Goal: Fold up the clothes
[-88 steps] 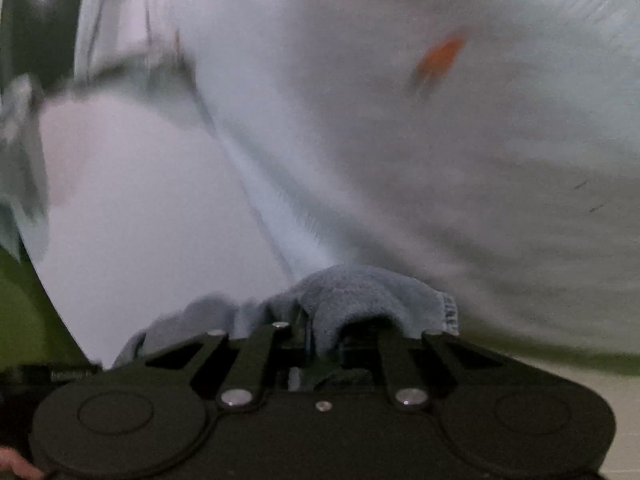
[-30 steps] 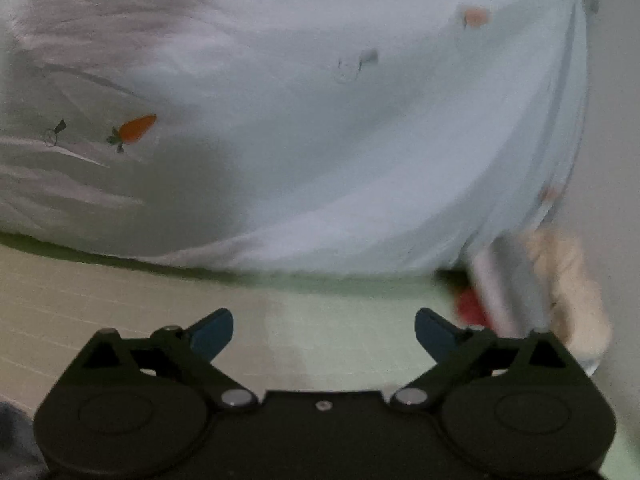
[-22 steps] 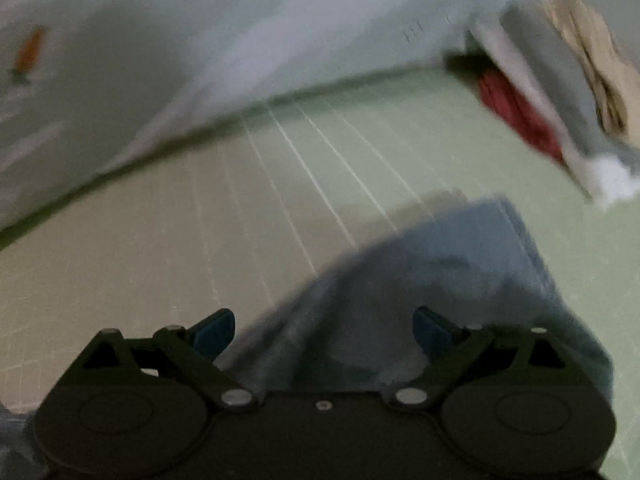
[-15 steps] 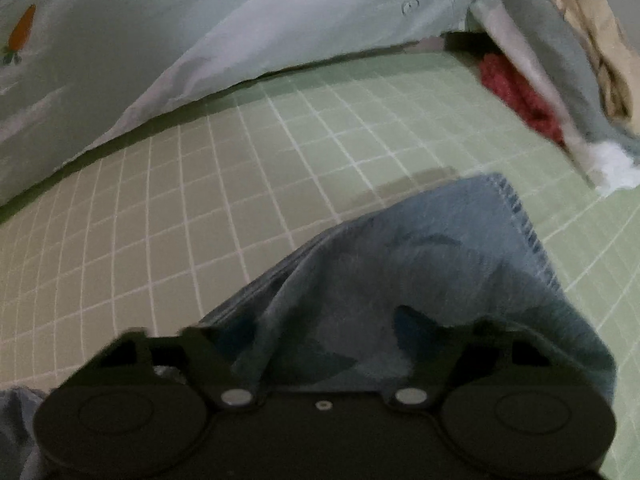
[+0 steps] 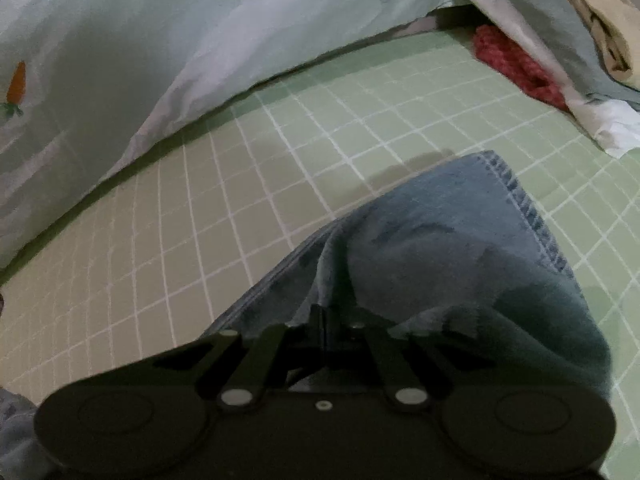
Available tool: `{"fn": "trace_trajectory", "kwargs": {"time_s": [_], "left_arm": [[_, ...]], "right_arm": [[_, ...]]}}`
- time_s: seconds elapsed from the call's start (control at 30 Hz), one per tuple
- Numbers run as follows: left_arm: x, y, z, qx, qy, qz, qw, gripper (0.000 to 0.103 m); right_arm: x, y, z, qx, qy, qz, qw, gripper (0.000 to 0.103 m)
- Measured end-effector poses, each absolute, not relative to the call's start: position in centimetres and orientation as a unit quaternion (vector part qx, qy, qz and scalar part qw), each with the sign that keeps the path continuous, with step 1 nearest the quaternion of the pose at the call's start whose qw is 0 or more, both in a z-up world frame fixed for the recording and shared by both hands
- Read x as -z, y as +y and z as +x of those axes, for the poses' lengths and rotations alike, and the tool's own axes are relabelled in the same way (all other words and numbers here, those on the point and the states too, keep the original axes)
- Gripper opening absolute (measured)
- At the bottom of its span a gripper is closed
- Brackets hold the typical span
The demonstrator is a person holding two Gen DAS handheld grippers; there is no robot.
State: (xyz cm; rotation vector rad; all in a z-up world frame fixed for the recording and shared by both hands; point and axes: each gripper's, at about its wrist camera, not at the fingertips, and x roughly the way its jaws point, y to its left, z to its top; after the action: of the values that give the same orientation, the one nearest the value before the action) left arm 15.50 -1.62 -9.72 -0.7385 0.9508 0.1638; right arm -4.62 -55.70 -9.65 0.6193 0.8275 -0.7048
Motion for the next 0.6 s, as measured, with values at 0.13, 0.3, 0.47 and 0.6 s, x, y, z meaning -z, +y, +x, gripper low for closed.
{"fn": "trace_trajectory", "kwargs": {"time_s": [0.13,0.3,0.47,0.6], "left_arm": [[7.5,-2.0,17.7,-0.052,0.42,-0.345,0.838,0.011],[2.4,-5.5,24.3,0.024,0.359,-0.302,0.883,0.008],[1.0,-8.6,25.3,0.041,0.352,-0.25,0.901,0.03],[-0.1,-11.0,26.2,0.054,0.346,-0.208,0.914,0.074]], "right_arm": [[8.2,-56.2,-5.2,0.335,0.363,0.277,0.824,0.001],[5.7,-57.2,-6.0,0.363,0.316,0.269,0.834,0.001],[3.3,-58.3,-7.2,0.401,0.274,0.244,0.84,0.001],[3.7,-58.9,-8.7,0.422,0.275,0.245,0.829,0.001]]}}
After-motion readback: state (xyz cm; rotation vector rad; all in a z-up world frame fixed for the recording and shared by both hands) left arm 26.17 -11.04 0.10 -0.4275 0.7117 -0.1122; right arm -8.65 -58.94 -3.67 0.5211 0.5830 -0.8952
